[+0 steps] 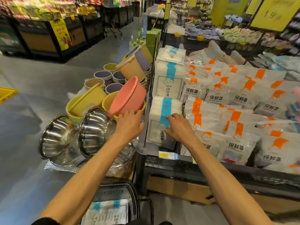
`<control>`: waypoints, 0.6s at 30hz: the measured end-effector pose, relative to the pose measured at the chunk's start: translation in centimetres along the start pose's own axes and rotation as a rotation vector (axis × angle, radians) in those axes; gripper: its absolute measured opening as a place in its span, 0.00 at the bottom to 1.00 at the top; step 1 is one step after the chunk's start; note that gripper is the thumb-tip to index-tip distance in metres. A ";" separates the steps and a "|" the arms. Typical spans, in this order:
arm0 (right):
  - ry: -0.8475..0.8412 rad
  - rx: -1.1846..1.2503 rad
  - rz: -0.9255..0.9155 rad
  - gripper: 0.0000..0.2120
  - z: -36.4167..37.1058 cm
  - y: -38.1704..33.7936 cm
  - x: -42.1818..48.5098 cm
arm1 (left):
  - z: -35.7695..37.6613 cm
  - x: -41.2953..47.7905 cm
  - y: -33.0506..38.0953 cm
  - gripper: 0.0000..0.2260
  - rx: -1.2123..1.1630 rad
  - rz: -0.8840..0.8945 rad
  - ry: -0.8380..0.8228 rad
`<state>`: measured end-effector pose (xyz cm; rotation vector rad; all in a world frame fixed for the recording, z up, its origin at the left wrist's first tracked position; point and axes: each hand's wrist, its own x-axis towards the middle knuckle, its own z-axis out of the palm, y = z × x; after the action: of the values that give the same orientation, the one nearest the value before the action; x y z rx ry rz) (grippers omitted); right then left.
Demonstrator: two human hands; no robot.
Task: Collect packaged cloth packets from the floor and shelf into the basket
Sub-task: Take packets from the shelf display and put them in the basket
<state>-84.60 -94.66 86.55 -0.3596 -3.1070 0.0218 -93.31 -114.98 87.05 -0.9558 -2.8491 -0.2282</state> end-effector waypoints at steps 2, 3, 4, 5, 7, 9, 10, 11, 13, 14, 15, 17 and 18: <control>0.009 -0.012 0.001 0.28 -0.8 -0.6 -1.1 | -0.5 -1.5 -0.2 0.20 0.037 -0.002 -0.033; 0.011 -0.021 0.002 0.28 -1.1 -0.9 -1.7 | -0.7 -2.3 -0.5 0.21 0.052 0.000 -0.046; 0.010 -0.033 -0.001 0.28 -1.4 -1.3 -2.5 | -0.9 -3.1 -0.7 0.22 0.065 0.003 -0.053; 0.001 -0.047 -0.007 0.29 -1.4 -1.7 -3.4 | -1.2 -4.0 -1.0 0.23 0.072 0.005 -0.058; -0.042 -0.083 -0.018 0.29 -1.3 -2.3 -5.4 | -1.7 -6.0 -1.3 0.24 0.063 -0.004 -0.074; -0.088 -0.122 -0.017 0.31 -1.2 -2.9 -7.4 | -2.3 -8.3 -1.5 0.26 0.067 -0.017 -0.096; -0.094 -0.131 -0.014 0.31 -1.2 -3.3 -8.3 | -2.6 -9.5 -1.7 0.26 0.080 -0.022 -0.098; -0.088 -0.130 -0.012 0.31 -1.2 -3.7 -9.2 | -2.9 -10.7 -1.9 0.26 0.093 -0.026 -0.094; -0.061 -0.105 -0.017 0.30 -1.4 -4.9 -10.6 | -3.7 -12.8 -2.4 0.26 0.109 -0.036 -0.093; -0.042 -0.090 -0.023 0.30 -1.4 -5.6 -11.2 | -4.2 -13.9 -2.8 0.26 0.114 -0.045 -0.096; -0.018 -0.077 -0.031 0.30 -1.4 -6.3 -11.8 | -4.6 -14.9 -3.1 0.27 0.118 -0.055 -0.100; 0.008 -0.055 -0.052 0.29 -1.6 -7.8 -13.0 | -5.1 -16.9 -3.8 0.27 0.110 -0.086 -0.114; -0.001 -0.035 -0.055 0.29 -1.6 -8.6 -13.7 | -5.3 -17.8 -4.2 0.26 0.100 -0.104 -0.128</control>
<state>-73.22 -106.11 88.11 -0.2750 -3.1200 -0.0325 -81.38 -129.66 88.83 -0.8332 -2.9971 -0.0353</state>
